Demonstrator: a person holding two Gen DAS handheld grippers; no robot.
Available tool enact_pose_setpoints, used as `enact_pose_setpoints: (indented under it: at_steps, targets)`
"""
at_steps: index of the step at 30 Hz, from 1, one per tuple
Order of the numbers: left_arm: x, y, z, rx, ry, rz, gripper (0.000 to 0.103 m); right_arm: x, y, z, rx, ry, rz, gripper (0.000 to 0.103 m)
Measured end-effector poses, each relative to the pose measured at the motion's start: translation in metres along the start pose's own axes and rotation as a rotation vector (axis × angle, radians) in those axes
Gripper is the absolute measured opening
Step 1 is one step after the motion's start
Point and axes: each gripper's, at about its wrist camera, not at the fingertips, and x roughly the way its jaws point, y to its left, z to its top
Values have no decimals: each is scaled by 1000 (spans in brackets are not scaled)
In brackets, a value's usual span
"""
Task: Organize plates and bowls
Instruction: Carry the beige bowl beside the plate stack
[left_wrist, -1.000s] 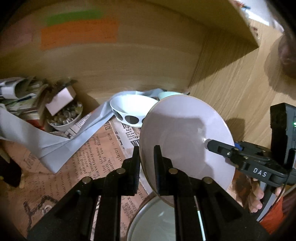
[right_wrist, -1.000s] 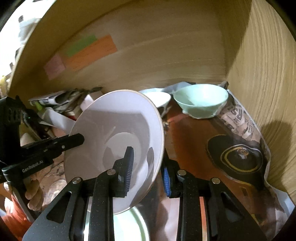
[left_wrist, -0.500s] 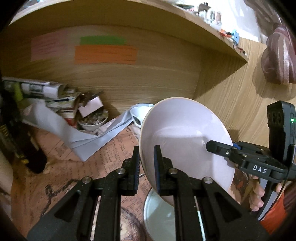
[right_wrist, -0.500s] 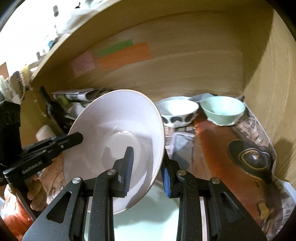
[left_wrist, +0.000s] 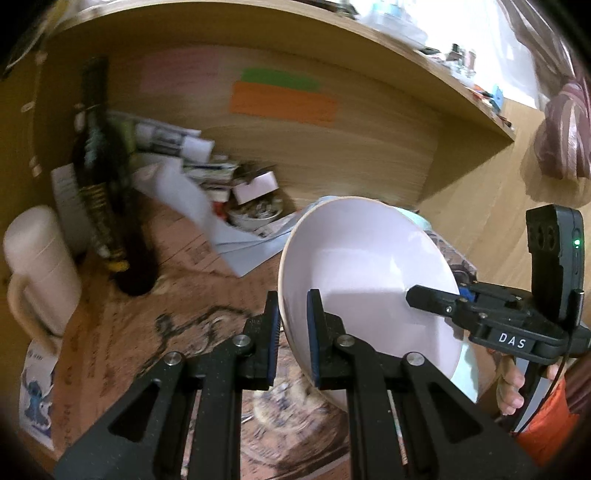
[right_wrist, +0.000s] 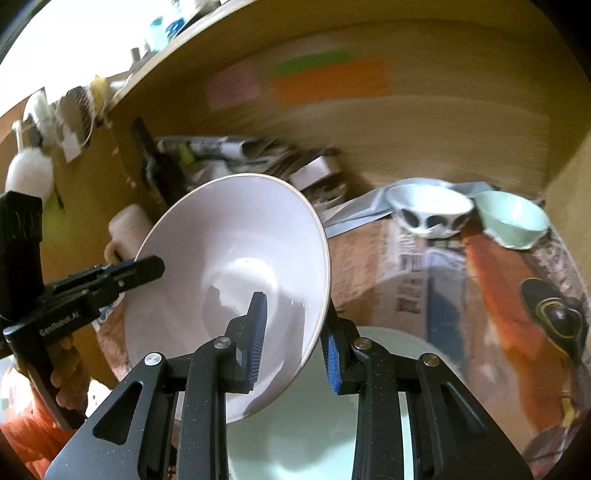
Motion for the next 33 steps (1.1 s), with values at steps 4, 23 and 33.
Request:
enact_pose_setpoints:
  at_steps: [4, 23, 33]
  targets:
    - [-7, 20, -7, -39, 18, 25, 13, 15, 17, -4, -25, 42, 25, 25]
    - [-3, 71, -49, -121, 152, 78, 13, 71, 53, -26, -99, 242, 36, 25]
    - [0, 75, -55, -114, 162, 69, 13, 80, 51, -25, -111, 283, 6, 26]
